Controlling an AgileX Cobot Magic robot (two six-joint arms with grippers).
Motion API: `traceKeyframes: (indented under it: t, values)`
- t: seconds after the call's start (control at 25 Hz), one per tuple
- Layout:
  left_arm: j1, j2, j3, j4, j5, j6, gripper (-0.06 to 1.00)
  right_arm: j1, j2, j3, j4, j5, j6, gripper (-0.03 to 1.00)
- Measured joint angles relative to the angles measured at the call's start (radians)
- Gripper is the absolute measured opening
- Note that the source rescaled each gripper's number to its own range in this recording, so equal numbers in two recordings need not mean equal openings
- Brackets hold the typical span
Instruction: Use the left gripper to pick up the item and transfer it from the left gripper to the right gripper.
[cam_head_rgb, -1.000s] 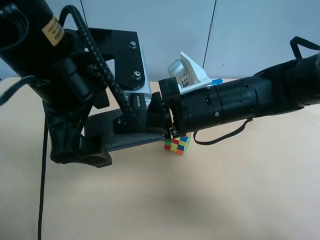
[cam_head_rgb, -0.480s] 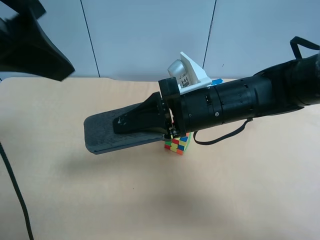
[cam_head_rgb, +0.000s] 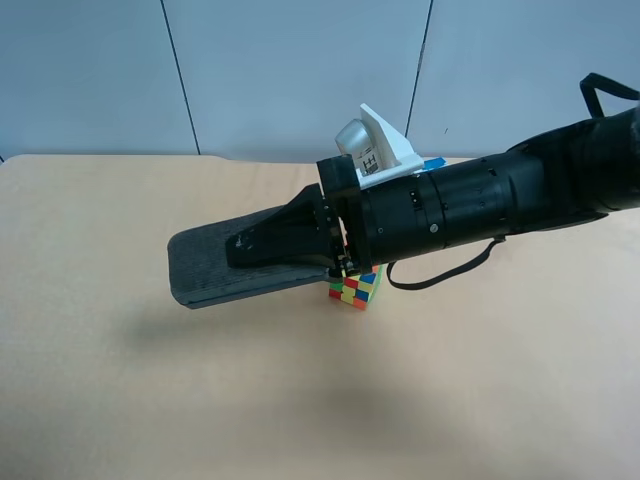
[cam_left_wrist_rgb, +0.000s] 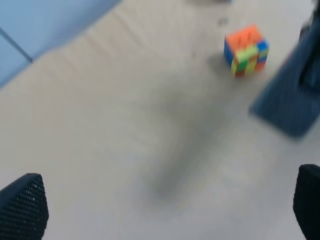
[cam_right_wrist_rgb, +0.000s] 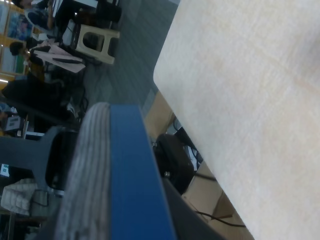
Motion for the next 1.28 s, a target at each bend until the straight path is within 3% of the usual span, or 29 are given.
traceKeyframes:
  t: [0.2, 0.36, 0.52, 0.8, 1.28]
  values:
    - [0.0, -0.228, 0.262, -0.072, 0.003, -0.049, 0.99, 0.0, 0.0, 0.0, 0.0, 0.0, 0.0, 0.0]
    - [0.0, -0.394, 0.412, -0.162, 0.003, -0.054, 0.99, 0.0, 0.0, 0.0, 0.0, -0.001, 0.0, 0.0]
    - [0.0, -0.525, 0.521, -0.197, -0.011, -0.055, 0.99, 0.0, 0.0, 0.0, 0.0, -0.008, 0.0, 0.0]
    - [0.0, -0.706, 0.602, -0.222, -0.083, -0.056, 0.99, 0.0, 0.0, 0.0, 0.0, -0.032, 0.0, 0.0]
    - [0.0, -0.72, 0.632, -0.233, -0.155, -0.068, 0.99, 0.0, 0.0, 0.0, -0.001, -0.071, 0.0, 0.0]
